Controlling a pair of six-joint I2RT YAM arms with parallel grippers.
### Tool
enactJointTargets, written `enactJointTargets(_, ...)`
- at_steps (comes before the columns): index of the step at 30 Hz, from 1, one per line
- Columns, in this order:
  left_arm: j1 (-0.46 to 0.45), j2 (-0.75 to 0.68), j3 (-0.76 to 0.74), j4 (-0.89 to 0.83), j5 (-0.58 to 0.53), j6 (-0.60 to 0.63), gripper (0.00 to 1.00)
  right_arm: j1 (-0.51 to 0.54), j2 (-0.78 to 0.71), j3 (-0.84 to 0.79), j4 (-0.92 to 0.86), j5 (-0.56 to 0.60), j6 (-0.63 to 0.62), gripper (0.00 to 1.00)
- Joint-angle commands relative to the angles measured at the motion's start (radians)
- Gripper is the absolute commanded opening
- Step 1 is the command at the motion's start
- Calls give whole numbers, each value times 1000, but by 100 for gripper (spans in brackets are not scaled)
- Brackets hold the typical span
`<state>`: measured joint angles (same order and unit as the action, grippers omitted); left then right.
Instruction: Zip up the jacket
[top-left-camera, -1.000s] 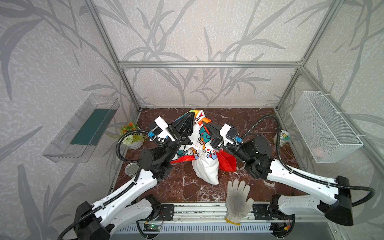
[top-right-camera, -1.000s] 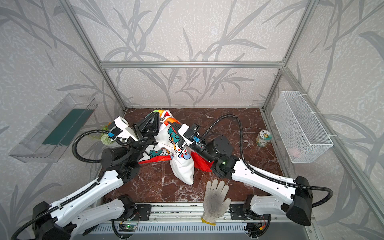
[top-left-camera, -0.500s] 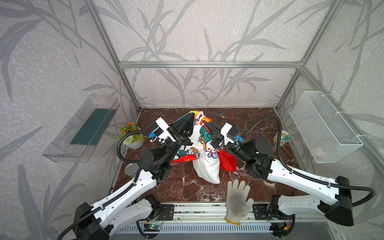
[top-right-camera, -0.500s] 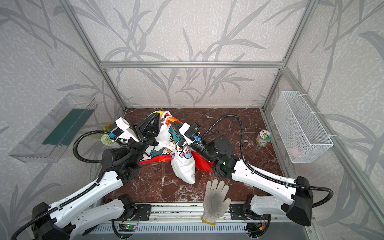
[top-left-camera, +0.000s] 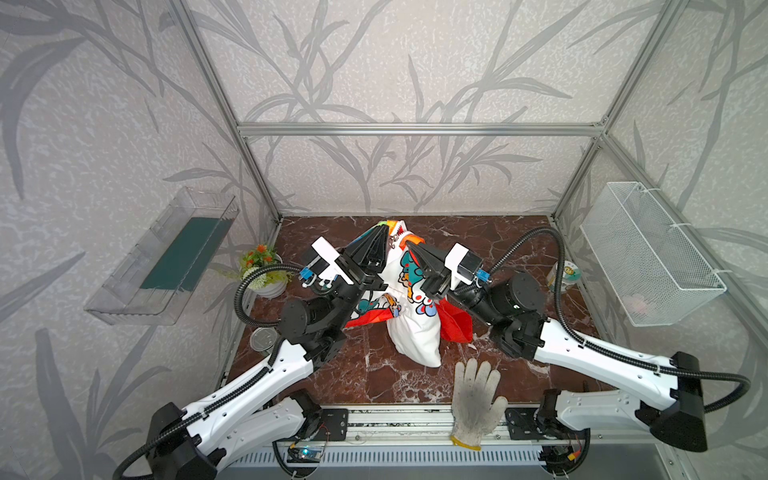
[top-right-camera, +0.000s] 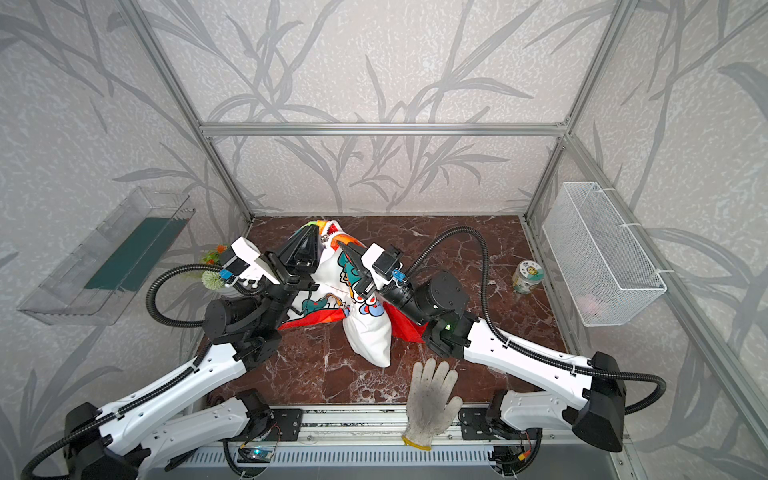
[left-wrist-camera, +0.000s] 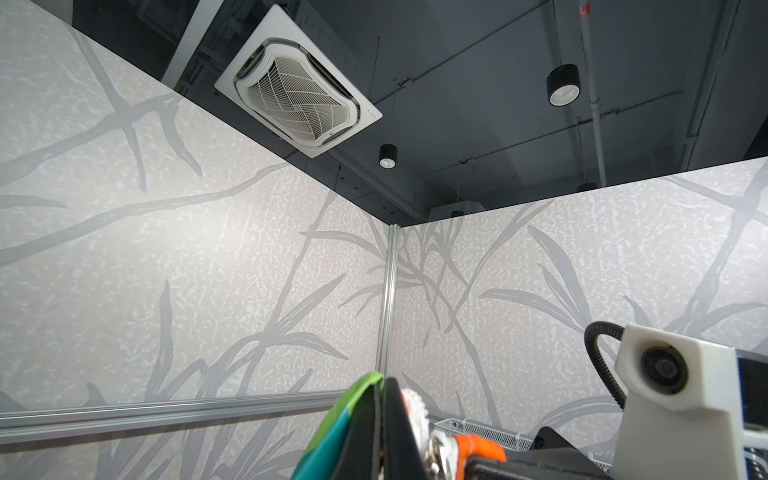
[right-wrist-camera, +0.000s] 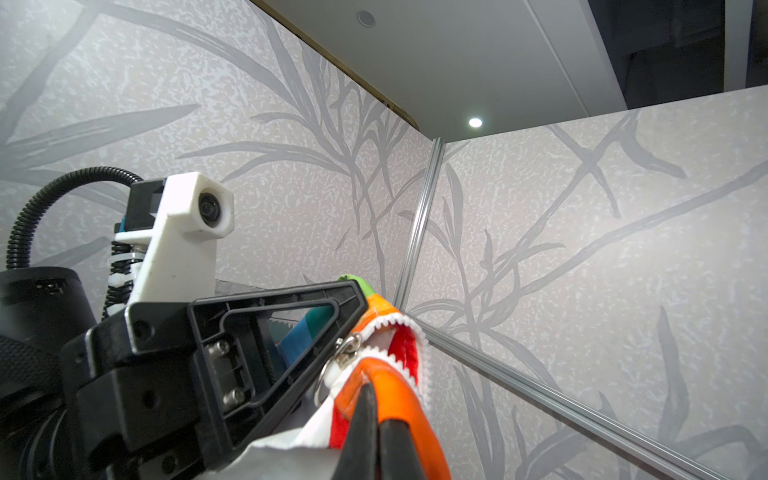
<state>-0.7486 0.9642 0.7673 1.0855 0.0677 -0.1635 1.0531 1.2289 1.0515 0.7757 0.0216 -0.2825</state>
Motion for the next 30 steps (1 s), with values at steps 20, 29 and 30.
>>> enactJointTargets(20,-32,-13,-1,91,-78,118,0,70,80,-12,304,152,39,0)
enactJointTargets(29,-48,-18,-3,88,-84,133,0,83,127,5,406,228,9,0)
enactJointTargets(30,-49,-18,-3,88,-85,134,0,84,131,8,413,228,9,0)
